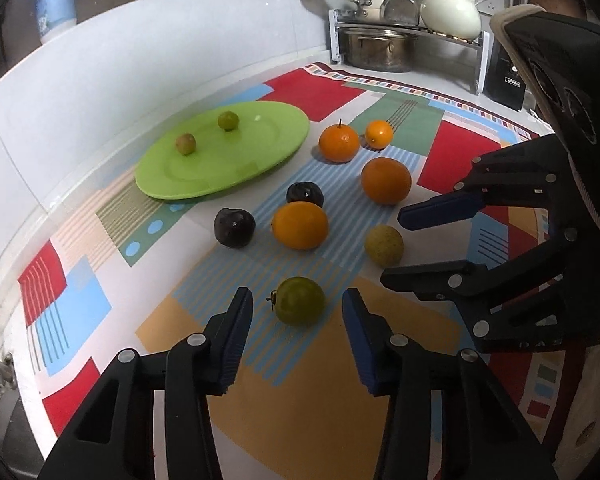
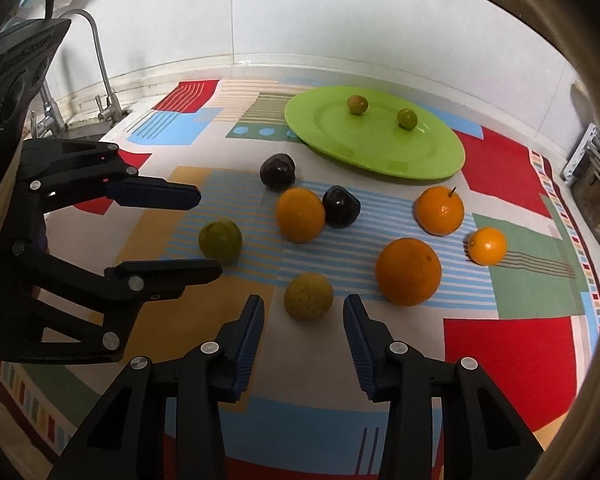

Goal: Organize fruits
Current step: 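Close the left gripper on the green lime while the right gripper grasps the tan fruit, then carry both held fruits over the light-green plate with both grippers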

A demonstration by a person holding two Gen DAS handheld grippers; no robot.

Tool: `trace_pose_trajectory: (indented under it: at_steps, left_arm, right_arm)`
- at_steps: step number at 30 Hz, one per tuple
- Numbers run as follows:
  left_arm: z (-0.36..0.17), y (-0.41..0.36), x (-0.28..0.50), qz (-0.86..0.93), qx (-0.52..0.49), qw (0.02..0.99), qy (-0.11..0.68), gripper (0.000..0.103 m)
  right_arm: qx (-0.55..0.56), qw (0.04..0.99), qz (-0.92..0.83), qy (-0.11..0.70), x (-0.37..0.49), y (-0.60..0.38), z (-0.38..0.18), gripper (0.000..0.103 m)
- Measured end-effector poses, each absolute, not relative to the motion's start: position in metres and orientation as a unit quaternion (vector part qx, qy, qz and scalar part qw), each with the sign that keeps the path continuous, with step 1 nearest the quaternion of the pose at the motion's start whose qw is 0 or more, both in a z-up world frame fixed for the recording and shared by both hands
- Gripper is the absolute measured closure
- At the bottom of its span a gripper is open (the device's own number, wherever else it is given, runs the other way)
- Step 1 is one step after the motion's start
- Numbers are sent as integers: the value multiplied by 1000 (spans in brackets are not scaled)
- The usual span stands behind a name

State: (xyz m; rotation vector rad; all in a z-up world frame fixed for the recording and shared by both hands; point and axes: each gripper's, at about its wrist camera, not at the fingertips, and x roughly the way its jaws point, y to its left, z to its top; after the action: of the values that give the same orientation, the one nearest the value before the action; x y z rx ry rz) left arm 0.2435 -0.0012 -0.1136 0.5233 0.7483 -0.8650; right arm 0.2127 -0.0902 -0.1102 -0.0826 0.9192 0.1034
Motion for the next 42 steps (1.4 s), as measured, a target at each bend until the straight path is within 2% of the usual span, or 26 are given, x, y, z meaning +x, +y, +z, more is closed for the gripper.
trace_pose_trajectory:
  at_steps: [3,6,11,14,25,42]
  left_arm:
    - [-116,-3,248,-406,236,806,361,60]
    - [-120,-4,252,-403,227,804,374,62]
    - [-122,-4,254,-398,213,805,384,70]
    - [-121,-4,255,-396,205,805,390,70]
    - [-112,0,251,-371,172,819,403,70]
    - [-70,7,218,-297,132,867,377,71]
  right_arm:
    - [-34,893,51,447,215,-94,-113,61]
    - [-30,891,54,450,218,-96,-116,67]
    - [-23,888,59,455,222,-100,-118,70]
    - [-23,888,62,456,225,-100,-120,74]
    - [-20,892,63,447,227,-101,-112,74]
    - [-32,916,70,395,207,-107,-70,74]
